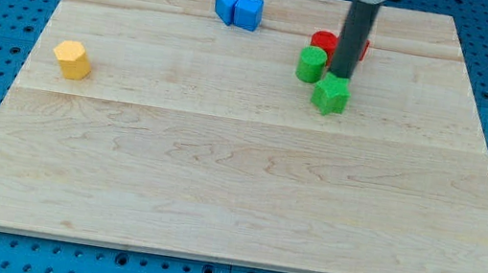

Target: Move the red star along with the red circle to the left side

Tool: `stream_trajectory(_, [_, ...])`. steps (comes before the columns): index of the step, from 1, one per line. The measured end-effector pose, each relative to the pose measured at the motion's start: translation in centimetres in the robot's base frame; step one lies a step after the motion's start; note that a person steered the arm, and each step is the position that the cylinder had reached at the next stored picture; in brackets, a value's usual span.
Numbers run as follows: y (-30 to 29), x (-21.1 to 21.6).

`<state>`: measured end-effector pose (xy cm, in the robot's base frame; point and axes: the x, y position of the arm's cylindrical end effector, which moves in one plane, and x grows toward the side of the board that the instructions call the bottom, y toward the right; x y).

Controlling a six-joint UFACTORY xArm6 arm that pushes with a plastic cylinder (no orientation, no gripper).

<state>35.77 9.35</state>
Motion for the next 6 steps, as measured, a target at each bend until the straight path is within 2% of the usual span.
stream_trajectory(1, [3.5, -0.7])
stream_trajectory(2, [11.7, -4.2])
stream_trajectory(3, [10.6, -8.3])
stream_trajectory(4, [4.6, -7.8])
stream_trajectory(6, [-11.7, -0.1])
